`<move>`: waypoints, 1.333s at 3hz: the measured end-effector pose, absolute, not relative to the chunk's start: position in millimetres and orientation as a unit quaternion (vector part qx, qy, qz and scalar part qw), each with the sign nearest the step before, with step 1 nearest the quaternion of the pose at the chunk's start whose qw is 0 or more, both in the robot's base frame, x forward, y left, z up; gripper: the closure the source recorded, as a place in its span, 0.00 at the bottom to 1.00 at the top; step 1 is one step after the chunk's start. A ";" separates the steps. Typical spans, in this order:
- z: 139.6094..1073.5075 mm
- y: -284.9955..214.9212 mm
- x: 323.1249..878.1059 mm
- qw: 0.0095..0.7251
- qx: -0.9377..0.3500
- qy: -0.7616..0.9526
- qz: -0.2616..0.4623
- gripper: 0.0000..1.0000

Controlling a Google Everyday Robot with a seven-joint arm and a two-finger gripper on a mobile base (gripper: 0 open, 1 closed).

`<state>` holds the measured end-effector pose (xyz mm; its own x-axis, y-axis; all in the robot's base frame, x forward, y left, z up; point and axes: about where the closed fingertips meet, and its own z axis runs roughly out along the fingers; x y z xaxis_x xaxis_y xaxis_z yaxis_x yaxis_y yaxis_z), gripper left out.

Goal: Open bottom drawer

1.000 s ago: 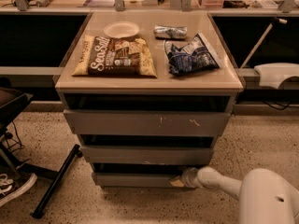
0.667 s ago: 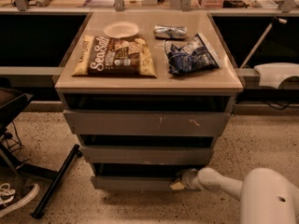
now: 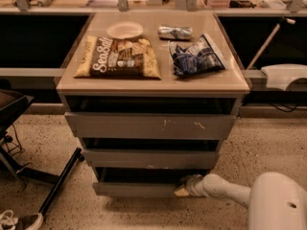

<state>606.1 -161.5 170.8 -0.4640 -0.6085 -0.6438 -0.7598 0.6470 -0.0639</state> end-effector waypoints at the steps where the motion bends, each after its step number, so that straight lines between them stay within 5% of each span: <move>1: 171.0 -161.4 604.2 0.324 -0.404 0.848 0.116 1.00; 4: 174.0 -171.3 593.7 0.319 -0.392 0.857 0.103 1.00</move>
Offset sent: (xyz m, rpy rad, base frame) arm -0.2987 0.0264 0.0184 -0.2718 0.0492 -0.0798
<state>593.7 -171.3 174.0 -0.4897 -0.6054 -0.6275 -0.7371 0.6718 -0.0729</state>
